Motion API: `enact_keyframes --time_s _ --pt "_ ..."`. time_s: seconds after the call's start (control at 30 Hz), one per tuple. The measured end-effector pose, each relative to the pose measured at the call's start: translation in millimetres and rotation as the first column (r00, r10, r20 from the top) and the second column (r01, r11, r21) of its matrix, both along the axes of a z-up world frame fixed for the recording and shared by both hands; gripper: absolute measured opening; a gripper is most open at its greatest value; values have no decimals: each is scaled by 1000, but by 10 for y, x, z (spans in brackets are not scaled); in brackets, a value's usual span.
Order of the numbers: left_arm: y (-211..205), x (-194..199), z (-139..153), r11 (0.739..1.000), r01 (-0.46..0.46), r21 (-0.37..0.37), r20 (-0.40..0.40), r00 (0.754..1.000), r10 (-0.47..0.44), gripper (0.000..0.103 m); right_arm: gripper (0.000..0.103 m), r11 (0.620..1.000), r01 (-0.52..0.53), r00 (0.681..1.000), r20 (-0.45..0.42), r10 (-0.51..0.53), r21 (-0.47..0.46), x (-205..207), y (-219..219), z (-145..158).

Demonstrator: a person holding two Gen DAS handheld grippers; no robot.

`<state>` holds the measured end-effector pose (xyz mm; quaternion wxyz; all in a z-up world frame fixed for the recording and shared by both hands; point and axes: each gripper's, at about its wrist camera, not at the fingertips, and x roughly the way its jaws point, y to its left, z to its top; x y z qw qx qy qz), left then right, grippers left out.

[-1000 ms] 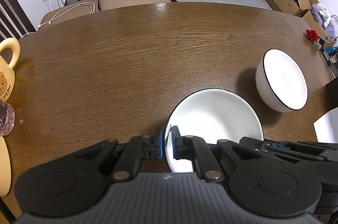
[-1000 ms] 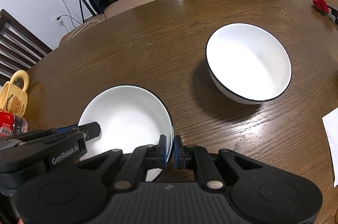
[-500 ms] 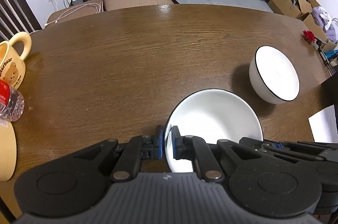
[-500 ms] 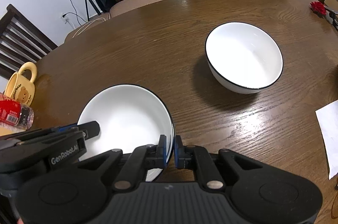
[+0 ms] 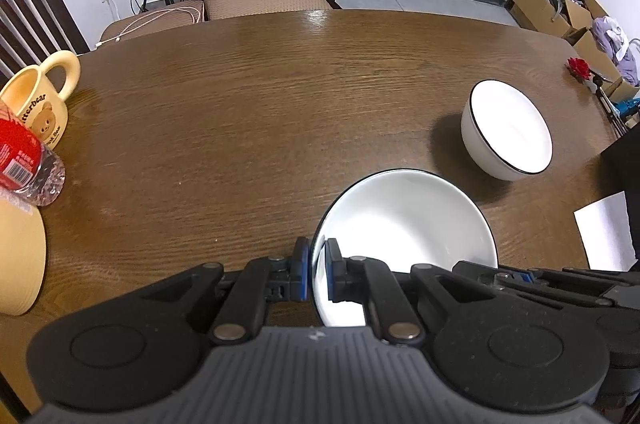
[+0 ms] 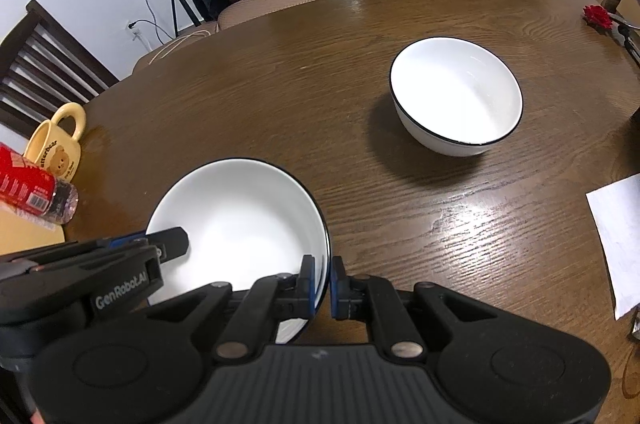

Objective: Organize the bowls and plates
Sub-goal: 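Lift the white bowl with both grippers and carry it away, then carry the held white bowl with both grippers toward the blue bowl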

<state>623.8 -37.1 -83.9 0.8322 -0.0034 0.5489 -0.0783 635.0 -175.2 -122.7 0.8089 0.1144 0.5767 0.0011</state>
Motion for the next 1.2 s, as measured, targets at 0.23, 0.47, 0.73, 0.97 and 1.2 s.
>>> enact_keyframes --time_s 0.23,0.47,0.73,0.97,1.2 --pt "-24 -142 102 1000 0 -1 12 1000 0 9 7 1000 -1 1000 14 1 -1 -145 -41 112" --pt "-63 -296 170 1000 1 2 20 1000 -2 9 7 1000 -6 1000 22 6 -7 -304 -71 201" --pt "-104 -480 249 1000 1 1 34 999 -1 9 7 1000 -6 1000 30 6 -11 -465 -93 273" --pt "-146 -611 291 1000 -3 3 36 999 2 9 7 1000 -7 1000 30 7 -11 -588 -127 309" --pt "-165 -746 331 1000 -2 3 44 999 2 9 7 1000 -5 999 36 5 -10 -735 -164 343"
